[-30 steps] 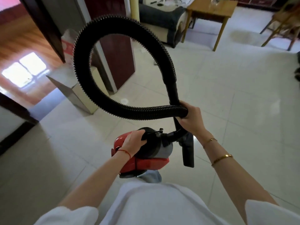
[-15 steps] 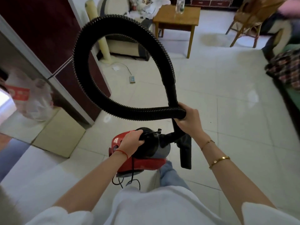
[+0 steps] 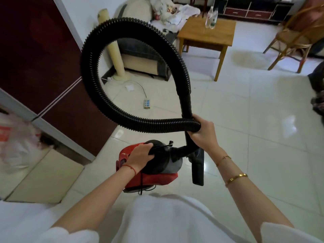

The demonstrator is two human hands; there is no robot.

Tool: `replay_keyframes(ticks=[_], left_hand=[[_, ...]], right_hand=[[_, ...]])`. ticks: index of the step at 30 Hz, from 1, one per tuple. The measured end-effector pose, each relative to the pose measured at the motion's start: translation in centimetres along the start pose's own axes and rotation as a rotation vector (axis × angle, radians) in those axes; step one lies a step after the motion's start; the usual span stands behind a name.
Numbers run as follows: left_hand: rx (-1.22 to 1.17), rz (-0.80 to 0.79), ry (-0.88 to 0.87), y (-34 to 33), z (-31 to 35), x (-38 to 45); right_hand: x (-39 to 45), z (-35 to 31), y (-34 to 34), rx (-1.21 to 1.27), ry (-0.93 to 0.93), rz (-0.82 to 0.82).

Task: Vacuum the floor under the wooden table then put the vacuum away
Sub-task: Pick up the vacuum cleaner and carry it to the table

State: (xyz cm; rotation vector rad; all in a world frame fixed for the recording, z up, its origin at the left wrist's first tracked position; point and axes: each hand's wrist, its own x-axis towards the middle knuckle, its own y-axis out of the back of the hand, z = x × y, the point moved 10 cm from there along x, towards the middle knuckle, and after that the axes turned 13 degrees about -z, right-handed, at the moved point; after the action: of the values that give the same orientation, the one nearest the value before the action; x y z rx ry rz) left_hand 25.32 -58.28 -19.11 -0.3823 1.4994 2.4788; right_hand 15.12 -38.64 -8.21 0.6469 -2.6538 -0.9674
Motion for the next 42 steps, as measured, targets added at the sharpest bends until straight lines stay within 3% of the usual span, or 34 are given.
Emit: replay_keyframes(ticks=[10,31,42], left_hand=[[-0.101,-0.059,0.095,8.7,-4.2,20.4],[-0.033,-0.073,0.096,28.7,-11.3,61.6],[-0.172,0.013,0.278,33.5,-14.3,80.3]], right_hand=[[22.2,4.8,2.0,-0.05,0.012,-0.011],[68.4,14.3,6.7,-0.056,0.035,-0.061],[91.4,21.0,7.0,-0.06,0.133,-0.296]])
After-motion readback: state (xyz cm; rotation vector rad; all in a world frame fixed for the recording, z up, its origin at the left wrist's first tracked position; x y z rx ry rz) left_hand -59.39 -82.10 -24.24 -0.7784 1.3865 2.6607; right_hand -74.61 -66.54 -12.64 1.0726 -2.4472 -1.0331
